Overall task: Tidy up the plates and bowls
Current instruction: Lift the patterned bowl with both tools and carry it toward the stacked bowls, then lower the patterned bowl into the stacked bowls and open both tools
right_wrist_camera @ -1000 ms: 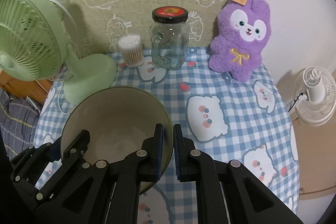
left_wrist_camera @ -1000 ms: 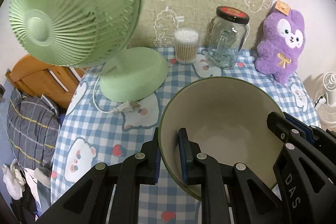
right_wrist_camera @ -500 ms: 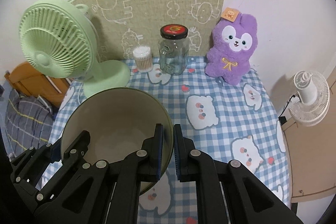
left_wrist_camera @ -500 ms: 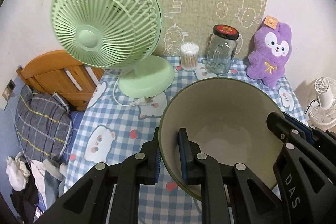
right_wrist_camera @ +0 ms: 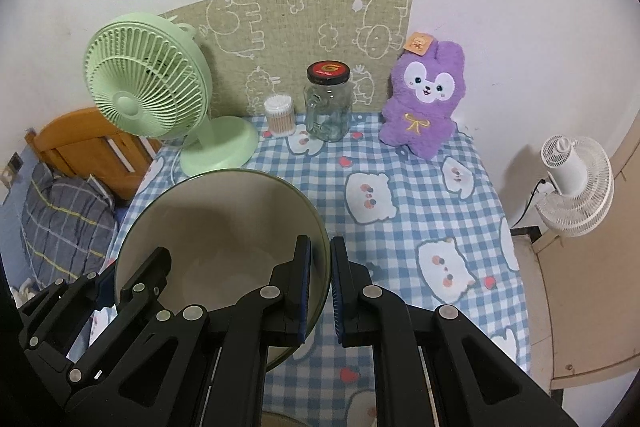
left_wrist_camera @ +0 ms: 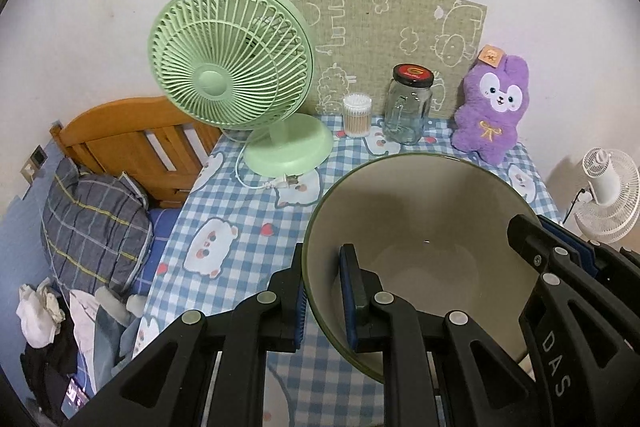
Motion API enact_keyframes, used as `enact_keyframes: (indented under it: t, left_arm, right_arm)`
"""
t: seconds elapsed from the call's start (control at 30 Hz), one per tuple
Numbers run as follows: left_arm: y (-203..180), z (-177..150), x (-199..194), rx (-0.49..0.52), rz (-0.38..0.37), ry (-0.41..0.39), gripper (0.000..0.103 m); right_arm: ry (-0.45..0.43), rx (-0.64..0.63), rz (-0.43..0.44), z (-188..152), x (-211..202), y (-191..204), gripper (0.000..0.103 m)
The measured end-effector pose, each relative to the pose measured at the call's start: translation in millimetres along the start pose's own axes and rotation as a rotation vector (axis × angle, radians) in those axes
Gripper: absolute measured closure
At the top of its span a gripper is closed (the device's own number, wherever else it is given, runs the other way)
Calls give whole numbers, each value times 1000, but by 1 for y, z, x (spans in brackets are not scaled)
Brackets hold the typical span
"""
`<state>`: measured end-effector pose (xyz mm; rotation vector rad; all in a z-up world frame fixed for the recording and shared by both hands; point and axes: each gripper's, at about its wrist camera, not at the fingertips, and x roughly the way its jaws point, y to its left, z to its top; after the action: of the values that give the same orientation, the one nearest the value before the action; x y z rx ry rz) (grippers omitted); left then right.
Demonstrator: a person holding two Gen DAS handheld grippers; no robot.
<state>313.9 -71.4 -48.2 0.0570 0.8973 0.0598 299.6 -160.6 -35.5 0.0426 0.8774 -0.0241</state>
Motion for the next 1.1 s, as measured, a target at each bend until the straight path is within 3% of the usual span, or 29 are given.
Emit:
enact_keyframes:
  t: [0.5, 1.1]
  left_arm:
    - [-10, -46, -48, -7, -1, -21, 91]
    - [-8, -114, -51, -10, -5, 30, 91]
  right_arm:
    - [-16, 4, 3, -47, -49, -15, 90]
    - [52, -5, -1, -115, -50, -14, 90]
